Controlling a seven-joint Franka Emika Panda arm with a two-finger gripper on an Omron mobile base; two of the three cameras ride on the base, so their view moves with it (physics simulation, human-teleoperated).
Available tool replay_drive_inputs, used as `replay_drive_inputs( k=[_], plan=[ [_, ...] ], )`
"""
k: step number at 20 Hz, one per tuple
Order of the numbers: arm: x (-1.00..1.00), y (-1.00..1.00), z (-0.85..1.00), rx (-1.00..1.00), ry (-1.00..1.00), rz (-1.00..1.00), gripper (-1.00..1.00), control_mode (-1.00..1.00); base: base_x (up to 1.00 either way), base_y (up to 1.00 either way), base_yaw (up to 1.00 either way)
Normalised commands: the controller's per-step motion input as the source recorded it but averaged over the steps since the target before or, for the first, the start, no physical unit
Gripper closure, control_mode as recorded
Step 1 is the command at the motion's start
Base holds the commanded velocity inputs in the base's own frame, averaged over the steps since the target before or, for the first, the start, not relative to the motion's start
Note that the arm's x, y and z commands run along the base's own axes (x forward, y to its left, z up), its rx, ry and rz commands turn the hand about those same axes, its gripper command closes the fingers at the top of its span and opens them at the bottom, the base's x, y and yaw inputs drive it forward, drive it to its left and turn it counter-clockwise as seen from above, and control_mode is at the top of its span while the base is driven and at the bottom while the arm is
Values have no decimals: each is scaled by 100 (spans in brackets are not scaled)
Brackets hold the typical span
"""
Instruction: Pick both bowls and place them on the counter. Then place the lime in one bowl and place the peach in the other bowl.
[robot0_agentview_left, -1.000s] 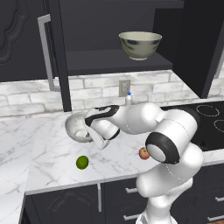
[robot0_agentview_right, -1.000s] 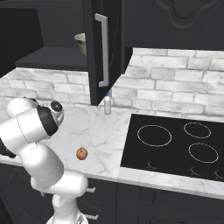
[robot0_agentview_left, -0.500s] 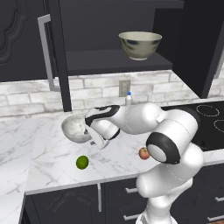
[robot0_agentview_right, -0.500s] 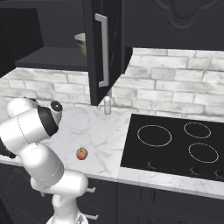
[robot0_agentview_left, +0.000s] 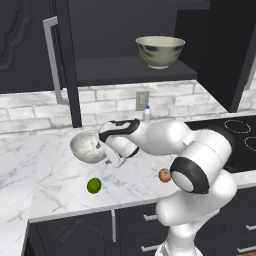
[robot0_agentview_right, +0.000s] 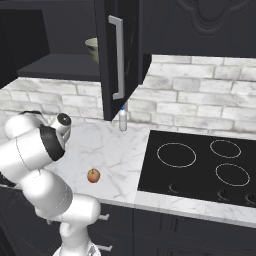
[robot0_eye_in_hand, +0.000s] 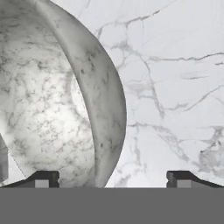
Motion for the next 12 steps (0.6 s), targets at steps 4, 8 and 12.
replay_drive_inputs(
  k=[4, 8, 12],
  plan=[
    [-7, -12, 29, -1, -5, -1, -100, -100, 0, 0, 0],
    [-10, -18, 28, -1, -6, -2, -100, -100, 0, 0, 0],
    [-21, -26, 31, 0, -8, -3, -100, -100, 0, 0, 0]
  ],
)
